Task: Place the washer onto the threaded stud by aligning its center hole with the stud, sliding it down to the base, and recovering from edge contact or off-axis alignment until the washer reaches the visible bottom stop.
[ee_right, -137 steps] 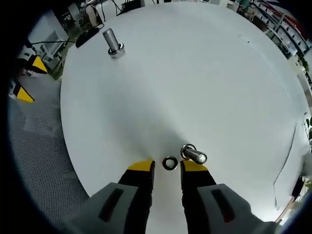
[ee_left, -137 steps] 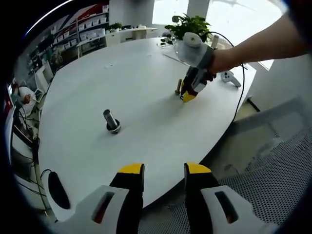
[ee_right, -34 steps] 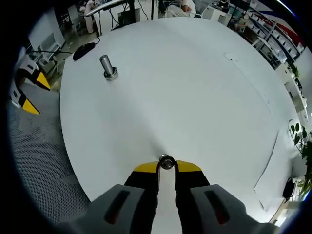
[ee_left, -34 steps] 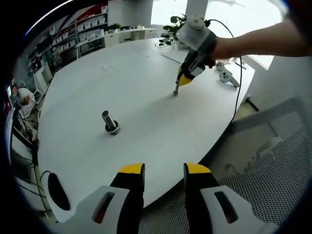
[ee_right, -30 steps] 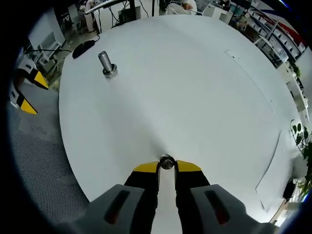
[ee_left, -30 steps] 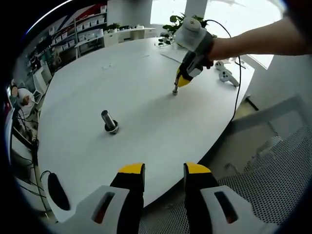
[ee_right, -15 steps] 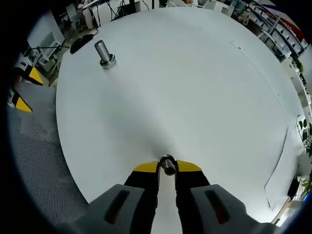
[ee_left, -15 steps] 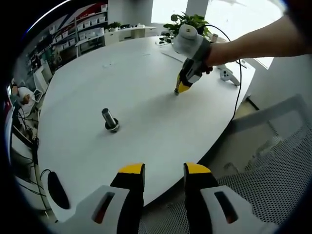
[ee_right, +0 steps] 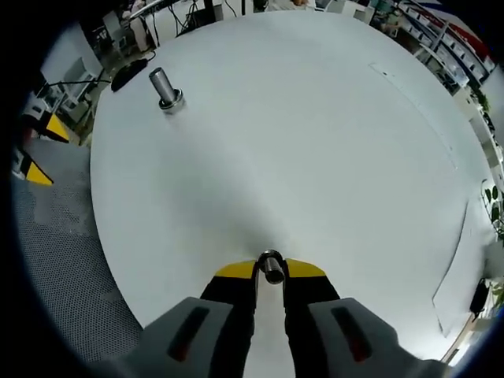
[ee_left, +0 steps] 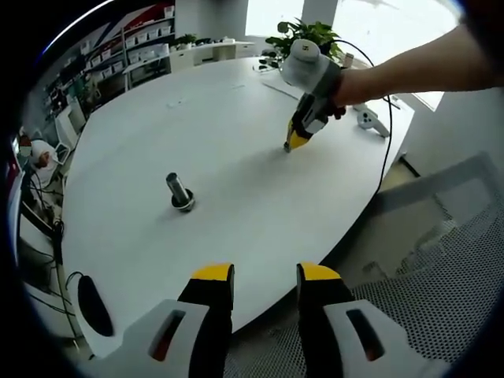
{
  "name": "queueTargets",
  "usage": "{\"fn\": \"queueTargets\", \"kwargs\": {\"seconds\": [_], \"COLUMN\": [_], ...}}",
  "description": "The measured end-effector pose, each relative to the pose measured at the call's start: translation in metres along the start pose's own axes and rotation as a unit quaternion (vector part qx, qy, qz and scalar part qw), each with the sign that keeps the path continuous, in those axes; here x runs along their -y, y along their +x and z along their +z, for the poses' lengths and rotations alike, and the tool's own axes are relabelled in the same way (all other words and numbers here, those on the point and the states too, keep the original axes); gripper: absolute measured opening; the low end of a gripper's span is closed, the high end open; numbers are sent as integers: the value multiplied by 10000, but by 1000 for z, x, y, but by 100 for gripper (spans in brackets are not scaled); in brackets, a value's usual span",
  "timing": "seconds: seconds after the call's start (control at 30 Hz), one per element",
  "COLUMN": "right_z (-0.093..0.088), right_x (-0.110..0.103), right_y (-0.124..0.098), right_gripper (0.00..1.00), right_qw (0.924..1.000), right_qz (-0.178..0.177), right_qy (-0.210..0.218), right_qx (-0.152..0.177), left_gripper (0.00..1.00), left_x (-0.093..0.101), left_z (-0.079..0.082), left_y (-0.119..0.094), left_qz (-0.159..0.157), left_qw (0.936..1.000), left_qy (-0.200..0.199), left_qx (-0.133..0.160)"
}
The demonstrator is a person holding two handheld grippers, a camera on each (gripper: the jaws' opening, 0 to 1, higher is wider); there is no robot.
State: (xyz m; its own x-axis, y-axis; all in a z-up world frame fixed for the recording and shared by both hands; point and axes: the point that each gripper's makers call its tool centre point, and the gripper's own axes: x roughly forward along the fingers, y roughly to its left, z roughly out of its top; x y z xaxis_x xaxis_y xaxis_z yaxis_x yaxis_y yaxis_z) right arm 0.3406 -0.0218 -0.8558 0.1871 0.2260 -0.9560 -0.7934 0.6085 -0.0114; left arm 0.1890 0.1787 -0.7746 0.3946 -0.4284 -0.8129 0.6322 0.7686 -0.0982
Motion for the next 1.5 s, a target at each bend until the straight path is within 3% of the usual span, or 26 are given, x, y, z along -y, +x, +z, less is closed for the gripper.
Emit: {"fn": "queueTargets", "kwargs": {"seconds": [0.47,0.63,0.87,0.97,1.17,1.3,1.43,1.5], "right_z": [-3,-2,-14,-15,-21,-14,-19,-18], "right_x": [-4,-8,-14,-25,-41,-46,-51,-53], "right_y": [-11,-22,-35,-48,-68,-95,-115,-126], "right_gripper": [21,25,30,30,30,30,31,31], "right_qw": [9997,9983,9954,9904,9853,9683,9606,9519], "right_qz": [-48,-148,-246,-277,-357,-517,-548,-514], "right_qy": [-6,33,457,726,829,1139,1301,1537], "right_qx": [256,555,808,1140,1451,2162,2393,2599], "left_gripper": [30,30,30,30,29,29,29,29], "left_x": [-1,-1,-2,-2,-3,-6,-6,-6], "left_z": [0,1,4,3,6,13,13,14], "left_y": [0,0,-2,-1,-3,-7,-7,-7], "left_qz": [22,24,53,49,60,80,111,103], "left_qw": [10000,10000,10000,10000,9999,9995,9994,9994], "left_qy": [25,25,6,13,16,-102,-90,-97], "left_qx": [-4,7,79,67,131,298,309,328]}}
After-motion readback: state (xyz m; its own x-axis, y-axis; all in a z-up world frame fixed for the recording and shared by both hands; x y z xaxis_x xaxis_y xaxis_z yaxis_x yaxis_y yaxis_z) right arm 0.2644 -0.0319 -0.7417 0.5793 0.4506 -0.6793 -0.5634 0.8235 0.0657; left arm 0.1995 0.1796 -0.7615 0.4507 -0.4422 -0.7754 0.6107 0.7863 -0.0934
